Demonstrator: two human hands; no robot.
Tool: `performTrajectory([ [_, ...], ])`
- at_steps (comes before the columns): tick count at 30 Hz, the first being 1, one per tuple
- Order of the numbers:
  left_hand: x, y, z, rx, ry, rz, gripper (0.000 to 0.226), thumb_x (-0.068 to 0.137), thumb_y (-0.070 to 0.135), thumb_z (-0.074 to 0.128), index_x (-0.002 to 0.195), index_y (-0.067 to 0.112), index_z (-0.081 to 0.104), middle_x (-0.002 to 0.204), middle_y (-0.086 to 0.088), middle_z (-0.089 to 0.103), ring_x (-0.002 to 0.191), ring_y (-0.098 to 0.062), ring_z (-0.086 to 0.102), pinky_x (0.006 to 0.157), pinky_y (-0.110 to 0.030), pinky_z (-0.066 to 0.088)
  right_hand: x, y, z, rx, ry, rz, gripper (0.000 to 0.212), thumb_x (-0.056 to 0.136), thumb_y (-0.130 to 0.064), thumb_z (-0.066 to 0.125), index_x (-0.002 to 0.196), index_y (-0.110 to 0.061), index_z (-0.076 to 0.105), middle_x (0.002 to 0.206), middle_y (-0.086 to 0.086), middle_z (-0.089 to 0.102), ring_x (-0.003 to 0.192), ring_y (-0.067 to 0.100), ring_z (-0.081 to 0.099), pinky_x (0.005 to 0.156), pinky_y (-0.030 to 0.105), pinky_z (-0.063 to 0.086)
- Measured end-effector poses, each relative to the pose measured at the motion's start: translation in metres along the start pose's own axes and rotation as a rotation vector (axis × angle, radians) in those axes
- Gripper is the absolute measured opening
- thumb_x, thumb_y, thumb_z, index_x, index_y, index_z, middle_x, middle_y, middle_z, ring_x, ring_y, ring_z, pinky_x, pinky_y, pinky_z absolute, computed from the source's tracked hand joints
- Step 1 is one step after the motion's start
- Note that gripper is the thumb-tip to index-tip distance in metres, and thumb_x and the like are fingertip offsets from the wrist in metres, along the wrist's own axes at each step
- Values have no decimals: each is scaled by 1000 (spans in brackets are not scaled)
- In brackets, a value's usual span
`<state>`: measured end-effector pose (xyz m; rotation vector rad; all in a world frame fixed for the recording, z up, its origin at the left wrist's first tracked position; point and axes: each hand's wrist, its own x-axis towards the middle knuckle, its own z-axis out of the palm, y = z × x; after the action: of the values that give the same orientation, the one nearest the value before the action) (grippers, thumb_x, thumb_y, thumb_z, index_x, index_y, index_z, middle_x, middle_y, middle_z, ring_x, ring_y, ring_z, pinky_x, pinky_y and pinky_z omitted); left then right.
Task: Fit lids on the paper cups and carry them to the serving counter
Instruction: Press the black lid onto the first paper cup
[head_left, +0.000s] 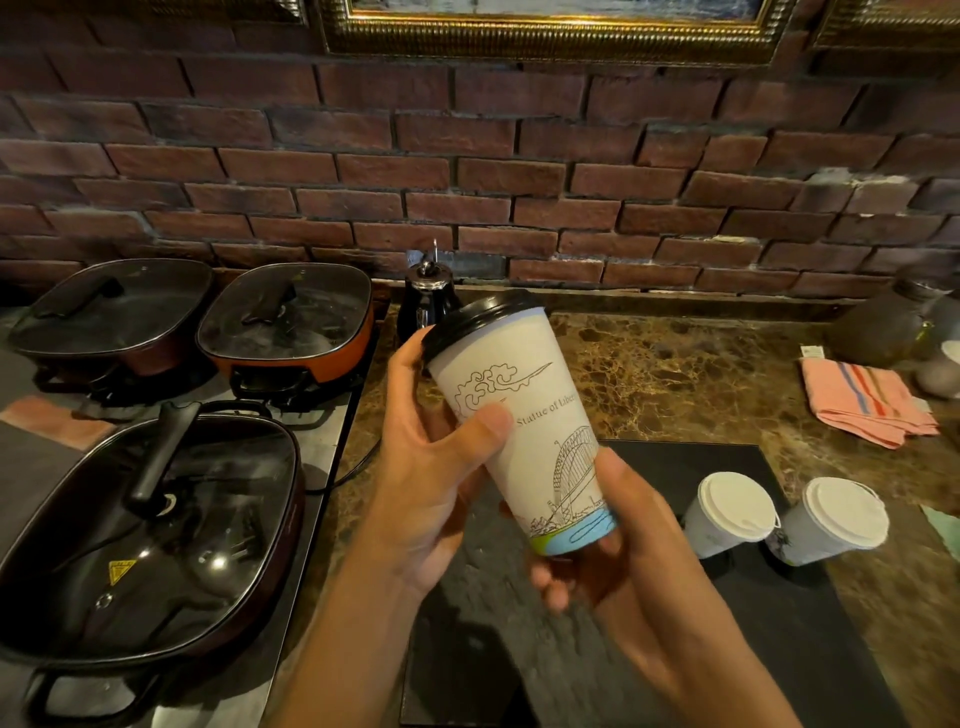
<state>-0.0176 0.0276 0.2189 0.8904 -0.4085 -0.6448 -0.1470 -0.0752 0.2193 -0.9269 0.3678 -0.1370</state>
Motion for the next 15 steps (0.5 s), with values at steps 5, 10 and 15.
performTrajectory([
  [5, -1, 1, 1, 77, -13, 30, 88, 51, 41, 99, 126, 51, 56, 123, -13, 68, 117, -41, 65, 80, -54, 59, -7, -3, -3, -496, 163, -275, 48, 70, -59, 74, 114, -43, 60, 106, -6, 72, 81, 23, 76, 54, 26, 58],
  [10, -1, 9, -3, 4, -76, -2, 97, 55, 40, 98, 140, 32, 50, 118, -11, 70, 111, -34, 68, 80, -46, 59, -12, -8, -4, -54, -68, -74, 67, 70, -61, 80, 120, -19, 68, 95, 20, 72, 53, 21, 64, 42, 26, 52],
  [15, -1, 6, -1, 29, -118, -21, 100, 55, 40, 98, 139, 23, 47, 117, -12, 70, 109, -34, 69, 78, -45, 60, -8, 1, -9, 336, -295, 195, 71, 76, -58, 77, 121, -4, 69, 94, 24, 69, 54, 20, 64, 44, 24, 53],
])
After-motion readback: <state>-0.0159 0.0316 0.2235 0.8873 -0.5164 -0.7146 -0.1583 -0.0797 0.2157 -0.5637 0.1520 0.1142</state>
